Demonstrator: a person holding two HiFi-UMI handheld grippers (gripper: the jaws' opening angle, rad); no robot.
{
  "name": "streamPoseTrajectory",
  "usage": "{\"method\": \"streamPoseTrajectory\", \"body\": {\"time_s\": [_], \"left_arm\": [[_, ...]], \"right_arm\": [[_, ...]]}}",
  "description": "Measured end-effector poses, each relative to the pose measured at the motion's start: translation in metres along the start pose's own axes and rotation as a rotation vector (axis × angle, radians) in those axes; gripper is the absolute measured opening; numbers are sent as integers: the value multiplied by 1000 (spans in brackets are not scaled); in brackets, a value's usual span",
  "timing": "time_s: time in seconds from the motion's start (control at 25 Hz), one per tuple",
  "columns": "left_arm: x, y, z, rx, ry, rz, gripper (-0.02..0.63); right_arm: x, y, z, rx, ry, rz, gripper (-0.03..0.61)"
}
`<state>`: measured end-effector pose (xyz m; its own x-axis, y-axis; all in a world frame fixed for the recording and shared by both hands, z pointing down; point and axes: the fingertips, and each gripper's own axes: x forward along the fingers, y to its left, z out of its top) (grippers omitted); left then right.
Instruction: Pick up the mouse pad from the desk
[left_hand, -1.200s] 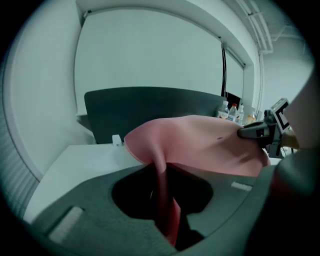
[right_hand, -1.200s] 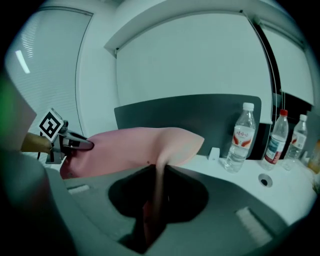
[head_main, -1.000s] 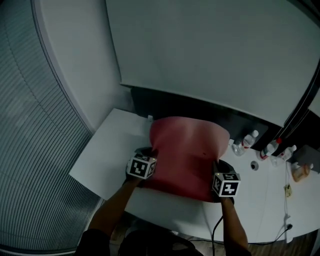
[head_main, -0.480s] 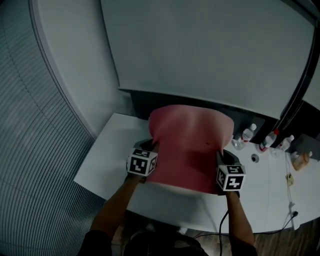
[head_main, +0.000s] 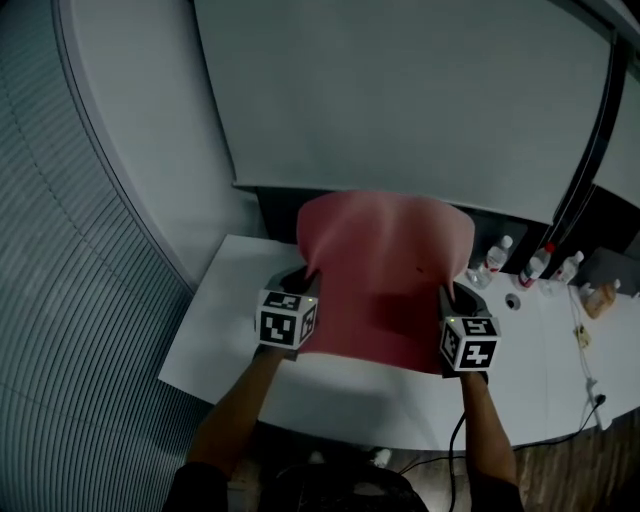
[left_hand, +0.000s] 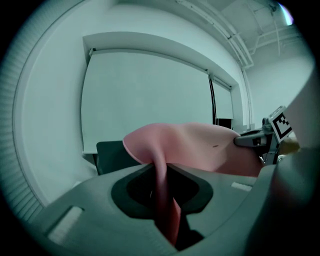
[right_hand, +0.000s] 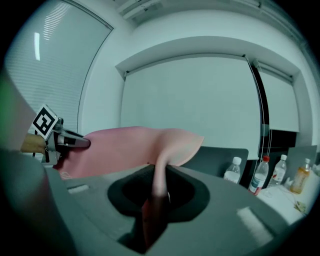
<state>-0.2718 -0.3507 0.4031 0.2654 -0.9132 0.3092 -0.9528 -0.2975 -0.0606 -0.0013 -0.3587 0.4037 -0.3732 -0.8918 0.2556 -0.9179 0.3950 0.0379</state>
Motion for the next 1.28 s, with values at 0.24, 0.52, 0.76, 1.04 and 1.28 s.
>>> {"method": "streamPoseTrajectory", "body": {"time_s": [0.24,0.52,0.76,1.04,1.28], "left_arm": [[-9,12,15,-4,-38,-29,75],[-19,22,30,2,-88,-59,75],[-29,24,49,12,-137,-83,75],[-35,16,76,23,-200,-120,75],[-35,0,94,45,-244,-163,77]], "right_arm": [[-9,13,15,-1,-21,-41,76],[-21,22,33,-26,-53,-94,81],[-34,26,50,-41,-84,-140,81],[-56,20,73,-66,-127,-212,81],[-78,11,81,-62,-159,-278,81]]}}
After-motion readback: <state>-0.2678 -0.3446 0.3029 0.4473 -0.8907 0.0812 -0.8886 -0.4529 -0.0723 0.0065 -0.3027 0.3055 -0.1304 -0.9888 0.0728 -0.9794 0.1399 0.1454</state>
